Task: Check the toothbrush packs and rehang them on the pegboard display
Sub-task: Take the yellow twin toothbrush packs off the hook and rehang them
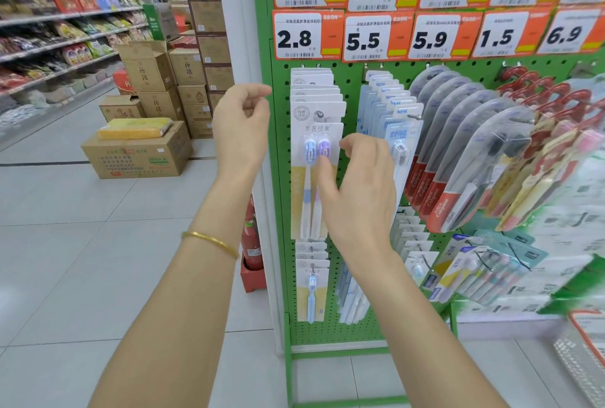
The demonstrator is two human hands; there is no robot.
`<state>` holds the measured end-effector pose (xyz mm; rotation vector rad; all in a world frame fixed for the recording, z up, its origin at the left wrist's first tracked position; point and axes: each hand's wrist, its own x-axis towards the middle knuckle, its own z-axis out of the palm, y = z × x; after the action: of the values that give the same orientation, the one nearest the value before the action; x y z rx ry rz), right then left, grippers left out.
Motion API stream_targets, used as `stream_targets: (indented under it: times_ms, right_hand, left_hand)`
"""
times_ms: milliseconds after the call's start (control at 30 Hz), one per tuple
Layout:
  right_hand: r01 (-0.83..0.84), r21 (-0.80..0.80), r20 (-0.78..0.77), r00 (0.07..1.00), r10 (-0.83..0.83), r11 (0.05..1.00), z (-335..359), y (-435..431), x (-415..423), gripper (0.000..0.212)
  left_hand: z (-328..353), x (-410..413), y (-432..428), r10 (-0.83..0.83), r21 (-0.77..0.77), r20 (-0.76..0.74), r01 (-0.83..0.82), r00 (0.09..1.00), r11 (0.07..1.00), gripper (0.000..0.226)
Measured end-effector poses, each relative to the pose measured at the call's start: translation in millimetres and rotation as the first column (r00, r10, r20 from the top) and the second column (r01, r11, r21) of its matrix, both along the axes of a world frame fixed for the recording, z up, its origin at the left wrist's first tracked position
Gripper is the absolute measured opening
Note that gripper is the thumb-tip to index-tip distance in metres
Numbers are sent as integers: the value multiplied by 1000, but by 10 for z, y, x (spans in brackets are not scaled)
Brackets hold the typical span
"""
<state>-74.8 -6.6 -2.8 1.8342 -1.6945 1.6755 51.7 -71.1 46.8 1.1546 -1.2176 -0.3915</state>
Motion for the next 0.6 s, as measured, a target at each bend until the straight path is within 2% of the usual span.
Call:
stream_targets:
  times_ms: [100,233,367,600]
  right_hand:
    - [-7,8,5,1000,7,1000,6,-10,-22,21]
    - [-22,30,15,1000,21,999,14,-42,-47,19]
    - [-47,51,25,999,46,998,9,-65,-67,18]
    - [-50,78,29,998,48,996,8,-91,-85,17]
  left_hand:
    - [137,4,-252,-26,-5,158,27,987,1000,25]
    - [265,-16,-525,-77,22,388,74,919,997,25]
    - [323,-1,-680,-150,72,441,132,885,989,15]
    - [316,4,-758,-198,80,403,180,893,980,4]
